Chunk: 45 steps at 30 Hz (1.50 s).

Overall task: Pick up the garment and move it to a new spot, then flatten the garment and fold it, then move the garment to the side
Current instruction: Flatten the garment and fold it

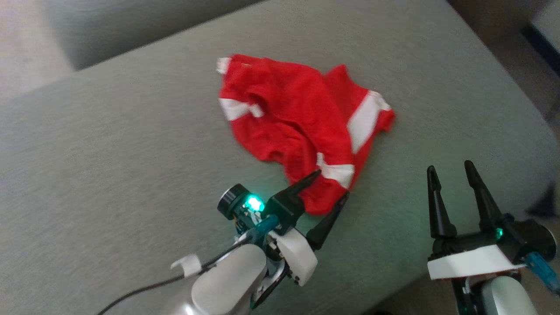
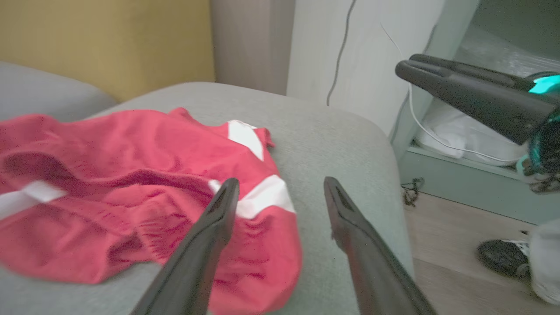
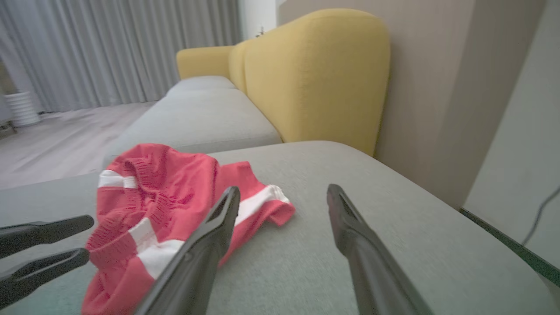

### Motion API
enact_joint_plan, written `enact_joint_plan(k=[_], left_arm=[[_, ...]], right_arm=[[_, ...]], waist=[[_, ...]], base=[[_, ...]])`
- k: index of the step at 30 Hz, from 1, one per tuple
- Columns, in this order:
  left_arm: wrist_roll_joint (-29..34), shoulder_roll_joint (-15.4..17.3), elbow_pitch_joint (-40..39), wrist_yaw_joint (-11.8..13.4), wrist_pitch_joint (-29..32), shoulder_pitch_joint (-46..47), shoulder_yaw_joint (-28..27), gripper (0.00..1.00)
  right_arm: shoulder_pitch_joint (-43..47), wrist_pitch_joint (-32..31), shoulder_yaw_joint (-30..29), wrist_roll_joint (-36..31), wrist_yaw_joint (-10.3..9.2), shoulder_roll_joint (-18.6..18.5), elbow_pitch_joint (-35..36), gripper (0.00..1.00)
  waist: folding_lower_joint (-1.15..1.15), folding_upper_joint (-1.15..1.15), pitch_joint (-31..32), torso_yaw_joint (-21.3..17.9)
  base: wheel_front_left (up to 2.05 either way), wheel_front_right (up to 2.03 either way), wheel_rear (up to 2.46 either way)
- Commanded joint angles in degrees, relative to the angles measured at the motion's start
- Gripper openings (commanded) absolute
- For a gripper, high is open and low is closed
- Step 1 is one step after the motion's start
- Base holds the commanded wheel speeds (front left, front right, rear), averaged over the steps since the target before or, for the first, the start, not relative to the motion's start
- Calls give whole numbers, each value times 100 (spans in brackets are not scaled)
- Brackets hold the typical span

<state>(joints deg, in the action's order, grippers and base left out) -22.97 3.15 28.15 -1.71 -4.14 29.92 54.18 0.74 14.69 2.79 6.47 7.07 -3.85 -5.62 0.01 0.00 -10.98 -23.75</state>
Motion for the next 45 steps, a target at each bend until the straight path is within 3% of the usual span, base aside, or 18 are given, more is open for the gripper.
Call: enact_joint_plan(k=[1,9,18,20,26,27,28,29,31,38,45], left_arm=[[-50,-27,-124,26,17,224,-92,100],[-90,-27,605,1065,27,848,82,100],[-240,-27,1030,1704,27,969,231,100],[-365,-27,1018,1777,24,925,219,100],[-1035,-27,931,1493,343,720,225,98],[-1140,-27,905,1442,384,709,224,79],[-1226,-27,888,1407,400,714,219,46],[-1282,-27,887,1386,407,732,224,27],[-1363,-27,925,1354,413,777,245,2],[-1491,-27,951,1196,126,938,342,0],[-1897,-27,130,1099,-847,1116,98,0]], right_arm=[[-111,31,95,-6,42,3,154,100],[-127,31,129,-42,42,65,74,100],[-34,31,47,-84,42,88,41,100],[-31,31,42,-96,42,90,36,100],[-51,31,100,-107,42,94,-1,100],[-54,31,106,-105,42,94,-1,100],[-56,31,110,-103,42,94,1,100],[-58,31,114,-102,42,95,3,100],[-63,31,123,-103,42,95,3,100],[-64,31,75,-102,42,96,-1,100],[-28,31,68,-129,42,84,29,100]], waist=[[-1,0,-275,-387],[-1,0,-286,-859],[-1,0,-189,-854],[-1,0,-171,-849],[-1,0,-151,-845],[-1,0,-153,-846],[-1,0,-159,-846],[-1,0,-166,-847],[-1,0,-179,-849],[-1,0,-185,-753],[-1,0,-67,-125]], base=[[0,0,0],[0,0,0],[0,0,0],[0,0,0],[0,0,0],[0,0,0],[0,0,0],[0,0,0],[0,0,0],[0,0,0],[0,0,0]])
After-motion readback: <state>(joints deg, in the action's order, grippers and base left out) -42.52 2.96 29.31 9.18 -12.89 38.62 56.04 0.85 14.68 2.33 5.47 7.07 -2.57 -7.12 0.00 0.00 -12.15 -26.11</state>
